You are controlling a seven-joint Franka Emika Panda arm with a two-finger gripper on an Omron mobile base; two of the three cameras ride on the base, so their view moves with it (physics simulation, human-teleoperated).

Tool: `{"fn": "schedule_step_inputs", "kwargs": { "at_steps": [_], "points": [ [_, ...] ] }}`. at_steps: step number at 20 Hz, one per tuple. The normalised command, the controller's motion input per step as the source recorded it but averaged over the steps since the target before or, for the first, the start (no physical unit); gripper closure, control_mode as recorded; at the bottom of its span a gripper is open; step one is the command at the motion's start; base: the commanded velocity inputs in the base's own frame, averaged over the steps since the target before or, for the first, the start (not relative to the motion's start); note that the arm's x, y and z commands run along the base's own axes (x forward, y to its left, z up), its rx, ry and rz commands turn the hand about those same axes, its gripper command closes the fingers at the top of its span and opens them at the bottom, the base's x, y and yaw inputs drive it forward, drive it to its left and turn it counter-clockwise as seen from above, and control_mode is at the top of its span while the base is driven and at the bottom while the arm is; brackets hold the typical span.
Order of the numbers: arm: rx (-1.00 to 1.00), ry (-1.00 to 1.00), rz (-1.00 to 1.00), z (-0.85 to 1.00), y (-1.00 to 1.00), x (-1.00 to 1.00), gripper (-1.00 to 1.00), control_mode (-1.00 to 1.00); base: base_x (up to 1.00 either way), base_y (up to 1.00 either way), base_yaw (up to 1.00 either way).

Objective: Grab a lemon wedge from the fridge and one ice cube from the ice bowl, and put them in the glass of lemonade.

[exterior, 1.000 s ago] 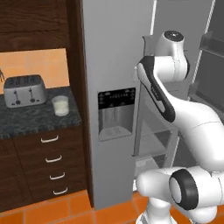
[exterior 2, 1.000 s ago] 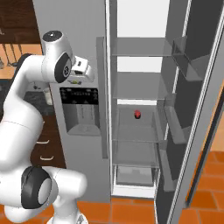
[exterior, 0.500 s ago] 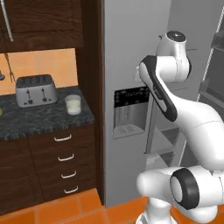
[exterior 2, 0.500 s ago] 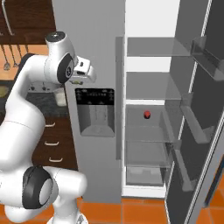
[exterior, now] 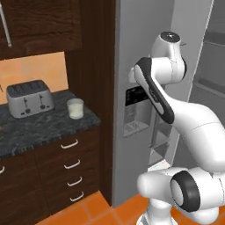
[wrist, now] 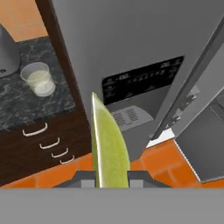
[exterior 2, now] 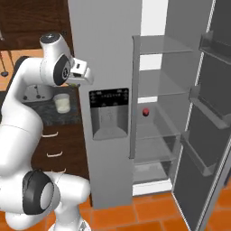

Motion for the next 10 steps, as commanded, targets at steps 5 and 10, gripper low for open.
{"fn": "schedule_step_inputs", "kwargs": {
  "at_steps": [5,10],
  "points": [
    [0.00,0.00,0.00,0.00,0.00,0.00,1.00,1.00,-0.04,1.00,-0.46],
    [0.00,0.00,0.00,0.00,0.00,0.00,1.00,1.00,0.00,1.00,-0.46]
  ]
}}
